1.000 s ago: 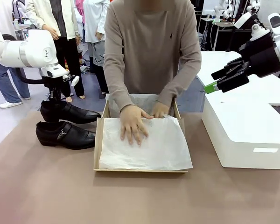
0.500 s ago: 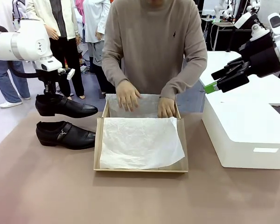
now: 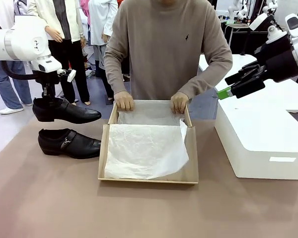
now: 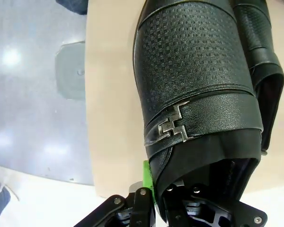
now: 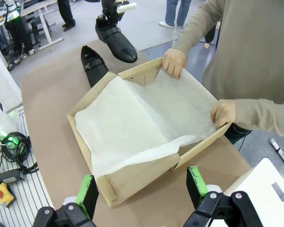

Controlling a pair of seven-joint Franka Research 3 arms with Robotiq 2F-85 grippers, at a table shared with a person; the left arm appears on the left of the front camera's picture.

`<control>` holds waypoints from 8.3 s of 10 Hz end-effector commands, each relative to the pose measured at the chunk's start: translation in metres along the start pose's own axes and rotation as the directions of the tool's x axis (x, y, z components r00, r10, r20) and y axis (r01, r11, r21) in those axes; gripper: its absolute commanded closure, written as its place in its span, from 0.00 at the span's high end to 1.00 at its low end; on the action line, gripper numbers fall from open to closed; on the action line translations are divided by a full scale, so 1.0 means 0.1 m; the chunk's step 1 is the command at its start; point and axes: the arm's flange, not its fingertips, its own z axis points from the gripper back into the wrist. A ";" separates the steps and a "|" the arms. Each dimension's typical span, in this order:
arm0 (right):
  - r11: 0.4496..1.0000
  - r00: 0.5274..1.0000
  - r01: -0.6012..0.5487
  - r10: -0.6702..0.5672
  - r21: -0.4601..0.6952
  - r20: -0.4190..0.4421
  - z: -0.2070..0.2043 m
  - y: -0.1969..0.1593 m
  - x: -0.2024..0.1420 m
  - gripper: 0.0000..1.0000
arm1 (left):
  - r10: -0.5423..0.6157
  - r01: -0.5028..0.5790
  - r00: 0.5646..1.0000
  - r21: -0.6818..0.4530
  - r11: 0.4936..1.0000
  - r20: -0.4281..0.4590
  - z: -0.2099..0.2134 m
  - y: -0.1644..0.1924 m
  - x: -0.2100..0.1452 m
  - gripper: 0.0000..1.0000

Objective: Pack the shoes into the box.
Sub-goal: Place one shoe of the Shoes into the Shoes Box.

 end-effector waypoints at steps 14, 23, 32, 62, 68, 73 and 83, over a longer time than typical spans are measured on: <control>1.000 1.000 -0.010 0.010 0.010 0.011 -0.01 -0.02 0.00 1.00 | 0.012 -0.011 1.000 0.010 1.000 -0.025 0.29 -0.08 -0.09 0.00; 1.000 1.000 -0.010 0.010 0.010 0.011 -0.01 -0.02 0.00 1.00 | 0.076 -0.077 0.997 -0.023 0.997 -0.007 0.98 -0.48 -0.04 0.00; 1.000 1.000 -0.010 0.010 0.010 0.011 -0.01 -0.02 0.00 1.00 | 0.050 -0.049 0.999 -0.047 0.998 0.006 1.05 -0.55 0.15 0.00; 1.000 1.000 -0.010 0.010 0.010 0.011 -0.01 -0.02 0.00 1.00 | 0.003 0.004 0.998 -0.106 0.994 0.065 0.97 -0.67 2.77 0.00; 1.000 1.000 -0.010 0.010 0.010 0.011 -0.01 -0.02 0.00 1.00 | -0.017 0.019 0.998 -0.028 0.999 0.053 0.70 -0.52 3.30 0.00; 1.000 1.000 -0.010 0.010 0.010 0.011 -0.01 -0.02 0.00 1.00 | -0.063 0.064 0.997 -0.018 0.998 0.041 0.42 -0.35 3.42 0.00; 1.000 1.000 -0.010 0.010 0.010 0.011 -0.01 -0.02 0.00 1.00 | -0.068 0.068 0.998 -0.074 0.995 0.011 -0.03 -0.23 3.38 0.00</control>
